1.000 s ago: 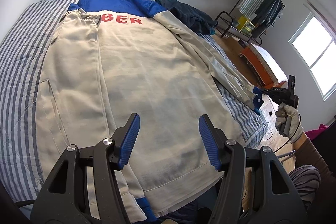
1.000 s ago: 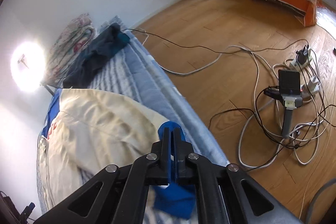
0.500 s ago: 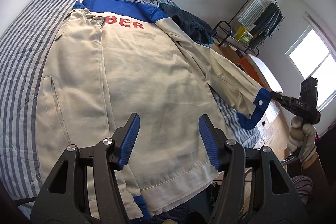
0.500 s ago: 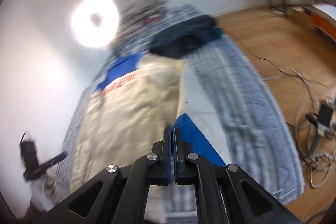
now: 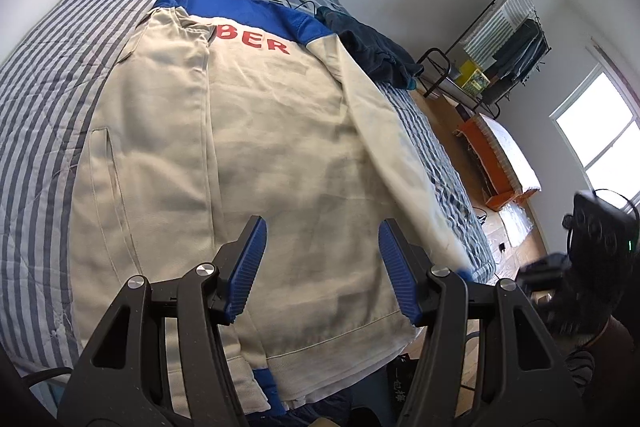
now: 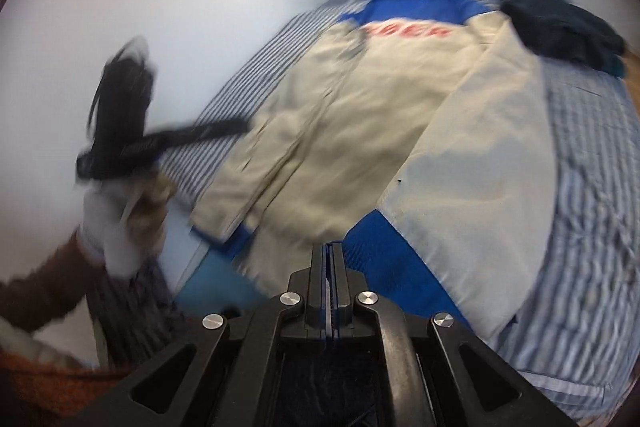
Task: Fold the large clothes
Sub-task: 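Lift the cuff with the right tool and fold the sleeve across the back, then open the right tool to release the cuff and withdraw it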
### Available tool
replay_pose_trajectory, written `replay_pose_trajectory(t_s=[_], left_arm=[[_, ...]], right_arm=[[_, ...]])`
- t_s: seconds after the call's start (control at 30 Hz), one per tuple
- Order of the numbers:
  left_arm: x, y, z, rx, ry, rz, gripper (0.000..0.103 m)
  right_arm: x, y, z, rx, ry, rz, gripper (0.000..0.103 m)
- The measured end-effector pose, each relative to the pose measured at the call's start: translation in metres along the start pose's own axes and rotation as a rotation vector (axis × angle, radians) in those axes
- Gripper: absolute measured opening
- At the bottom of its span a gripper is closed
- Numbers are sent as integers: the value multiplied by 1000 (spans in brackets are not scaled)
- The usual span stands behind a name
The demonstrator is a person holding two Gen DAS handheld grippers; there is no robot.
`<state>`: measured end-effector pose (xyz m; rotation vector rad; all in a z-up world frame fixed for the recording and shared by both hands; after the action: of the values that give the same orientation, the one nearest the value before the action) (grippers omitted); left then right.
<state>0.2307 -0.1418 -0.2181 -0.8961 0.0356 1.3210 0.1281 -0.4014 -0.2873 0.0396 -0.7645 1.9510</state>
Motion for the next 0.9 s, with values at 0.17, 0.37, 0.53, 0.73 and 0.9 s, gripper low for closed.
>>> replay_pose_trajectory(t_s=[0.17, 0.37, 0.53, 0.73, 0.9], left_arm=[[-2, 6, -12, 32, -1, 14, 60], [-13, 29, -32, 118, 29, 12, 60], [-26, 55, -46, 207, 121, 76, 60], [-36, 86, -68, 296, 110, 72, 60], [-40, 106, -86, 346, 112, 86, 60]], right_arm=[[9, 19, -35, 126, 19, 54, 0], [-7, 10, -11, 49, -72, -47, 11], [-36, 2, 35, -124, -108, -141, 35], [-97, 34, 39, -147, -15, -311, 35], [-111, 52, 14, -112, -67, -355, 40]])
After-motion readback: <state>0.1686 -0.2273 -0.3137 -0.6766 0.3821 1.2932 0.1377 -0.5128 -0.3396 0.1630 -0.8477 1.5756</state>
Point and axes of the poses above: each gripper's, at about its wrist camera, not at the fingertips, and z roughly against the way its jaws point, x to its left, y to its underside, the point moved 6 cm from there along -z, roughly the way its jaws point, and after that the axes turned 2 degrees about -y, right-handed, at the moved point
